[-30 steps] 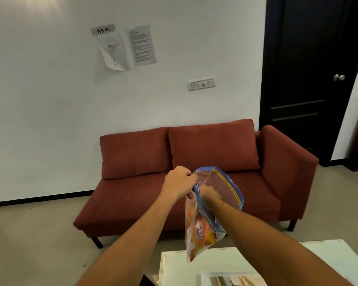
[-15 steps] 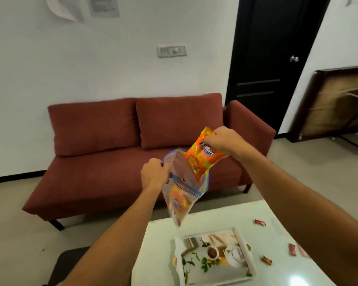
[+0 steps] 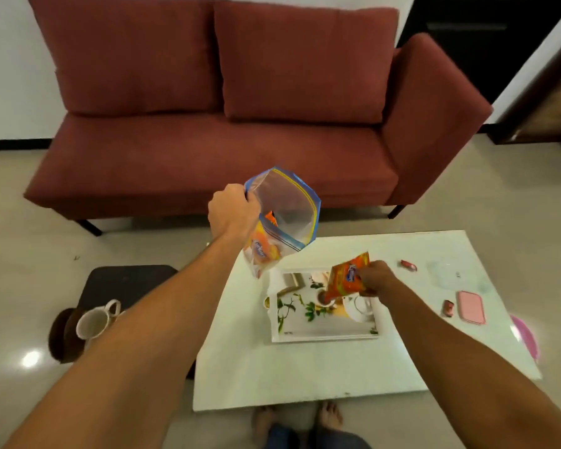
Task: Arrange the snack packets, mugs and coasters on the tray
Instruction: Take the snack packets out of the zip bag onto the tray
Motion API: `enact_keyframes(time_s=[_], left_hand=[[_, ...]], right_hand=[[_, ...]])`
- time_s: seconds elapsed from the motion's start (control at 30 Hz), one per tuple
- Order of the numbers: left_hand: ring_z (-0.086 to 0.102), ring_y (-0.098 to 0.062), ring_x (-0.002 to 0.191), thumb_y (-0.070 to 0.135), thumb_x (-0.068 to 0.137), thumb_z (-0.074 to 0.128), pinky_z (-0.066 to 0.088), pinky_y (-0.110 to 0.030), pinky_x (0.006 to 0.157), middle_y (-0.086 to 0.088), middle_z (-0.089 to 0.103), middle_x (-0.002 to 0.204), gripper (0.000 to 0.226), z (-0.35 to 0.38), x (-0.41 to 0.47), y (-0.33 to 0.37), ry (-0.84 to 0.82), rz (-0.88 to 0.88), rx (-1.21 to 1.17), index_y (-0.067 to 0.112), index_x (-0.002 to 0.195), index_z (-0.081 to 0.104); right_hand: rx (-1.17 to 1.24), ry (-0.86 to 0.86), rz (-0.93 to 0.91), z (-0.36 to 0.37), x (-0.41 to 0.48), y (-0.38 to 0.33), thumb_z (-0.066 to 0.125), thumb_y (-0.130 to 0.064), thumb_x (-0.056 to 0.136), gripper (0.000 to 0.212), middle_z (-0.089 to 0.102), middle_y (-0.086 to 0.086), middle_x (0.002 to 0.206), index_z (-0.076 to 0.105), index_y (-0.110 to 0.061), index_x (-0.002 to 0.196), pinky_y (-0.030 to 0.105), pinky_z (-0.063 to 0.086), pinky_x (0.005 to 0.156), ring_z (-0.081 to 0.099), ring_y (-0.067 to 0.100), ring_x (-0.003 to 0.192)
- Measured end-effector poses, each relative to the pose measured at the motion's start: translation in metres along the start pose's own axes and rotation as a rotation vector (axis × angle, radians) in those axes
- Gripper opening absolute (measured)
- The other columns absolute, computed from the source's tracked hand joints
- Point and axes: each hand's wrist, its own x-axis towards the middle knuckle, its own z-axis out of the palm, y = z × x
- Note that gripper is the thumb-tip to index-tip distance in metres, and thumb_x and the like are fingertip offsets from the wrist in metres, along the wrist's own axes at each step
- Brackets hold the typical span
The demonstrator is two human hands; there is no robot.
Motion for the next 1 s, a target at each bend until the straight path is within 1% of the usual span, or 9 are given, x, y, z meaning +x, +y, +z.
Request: enact_keyframes(time_s=[0.13,0.27,0.37,0.57,0.67,0.77,0.8,0.9,1.0], left_hand=[[0.066,-0.033,0.082,0.034,0.099,0.048,0.047,-0.036,0.063,-0.011,0.071,0.087,0.032,0.031,-0.003,-0.02,0.02,0.021,0.041,0.011,0.087,0.068],[0.064,-0.022,0.067,0.036,0.102,0.048,0.043,-0.028,0.051,0.002,0.06,0.068,0.035,0.043,-0.012,-0.027,0.034,0.078,0.023,0.018,0.074,0.058],[0.064,-0.018,0.058,0.035,0.102,0.049,0.044,-0.027,0.048,0.008,0.056,0.06,0.04,0.068,-0.015,-0.035,0.032,0.122,0.017,0.024,0.063,0.047],[0.067,-0.025,0.058,0.036,0.102,0.049,0.057,-0.045,0.059,-0.004,0.066,0.066,0.041,0.098,-0.018,-0.048,-0.025,0.15,0.061,0.014,0.068,0.055],[0.069,-0.027,0.062,0.037,0.102,0.049,0.058,-0.047,0.062,-0.006,0.069,0.071,0.041,0.101,-0.023,-0.042,-0.053,0.142,0.058,0.013,0.071,0.058],[0.07,-0.029,0.066,0.036,0.101,0.05,0.056,-0.047,0.066,-0.008,0.071,0.074,0.038,0.097,-0.031,-0.029,-0.095,0.115,0.015,0.013,0.072,0.059],[0.07,-0.03,0.067,0.036,0.101,0.05,0.056,-0.046,0.066,-0.007,0.071,0.074,0.037,0.095,-0.034,-0.023,-0.109,0.113,0.005,0.013,0.073,0.06],[0.061,-0.027,0.062,0.036,0.1,0.051,0.044,-0.038,0.056,-0.002,0.064,0.066,0.039,0.087,-0.041,-0.007,-0.11,0.148,0.005,0.016,0.066,0.052],[0.047,-0.024,0.056,0.034,0.098,0.052,0.024,-0.033,0.048,0.004,0.048,0.054,0.045,0.072,-0.048,0.012,-0.076,0.161,-0.001,0.019,0.058,0.039]], right_hand=[[0.158,-0.113,0.157,0.069,0.029,0.049,0.057,-0.002,0.098,0.032,0.061,0.029,0.129,0.058,0.005,0.129,0.049,0.057,0.071,0.063,0.041,0.106],[0.299,-0.077,0.255,0.098,0.033,0.071,0.061,-0.003,0.097,0.041,0.059,0.026,0.133,0.052,0.003,0.137,0.057,0.053,0.096,0.06,0.044,0.119],[0.399,-0.094,0.304,0.115,0.052,0.089,0.056,-0.001,0.098,0.04,0.058,0.028,0.134,0.052,0.003,0.137,0.055,0.05,0.101,0.058,0.044,0.122],[0.486,-0.112,0.299,0.114,0.06,0.118,0.057,-0.005,0.099,0.039,0.06,0.028,0.133,0.053,0.004,0.137,0.056,0.049,0.102,0.059,0.045,0.121],[0.213,0.069,0.151,0.087,0.045,0.105,0.061,-0.017,0.098,0.043,0.061,0.023,0.131,0.053,0.003,0.136,0.046,0.049,0.102,0.058,0.039,0.122],[0.224,0.426,-0.259,0.046,0.016,0.061,0.057,-0.016,0.098,0.027,0.07,0.013,0.114,0.064,-0.003,0.12,0.04,0.053,0.092,0.066,0.03,0.107],[0.281,0.454,-0.422,0.032,0.0,0.039,0.055,-0.017,0.098,0.023,0.073,0.006,0.108,0.068,-0.009,0.115,0.036,0.055,0.087,0.068,0.023,0.1],[0.167,0.18,-0.822,0.008,-0.039,-0.031,0.051,-0.028,0.09,0.025,0.075,-0.012,0.088,0.074,-0.023,0.098,0.022,0.059,0.067,0.07,0.006,0.08],[-0.326,-0.123,-0.742,0.018,-0.048,-0.095,0.055,-0.018,0.086,0.022,0.075,0.004,0.083,0.075,-0.01,0.088,0.038,0.061,0.068,0.072,0.022,0.077]])
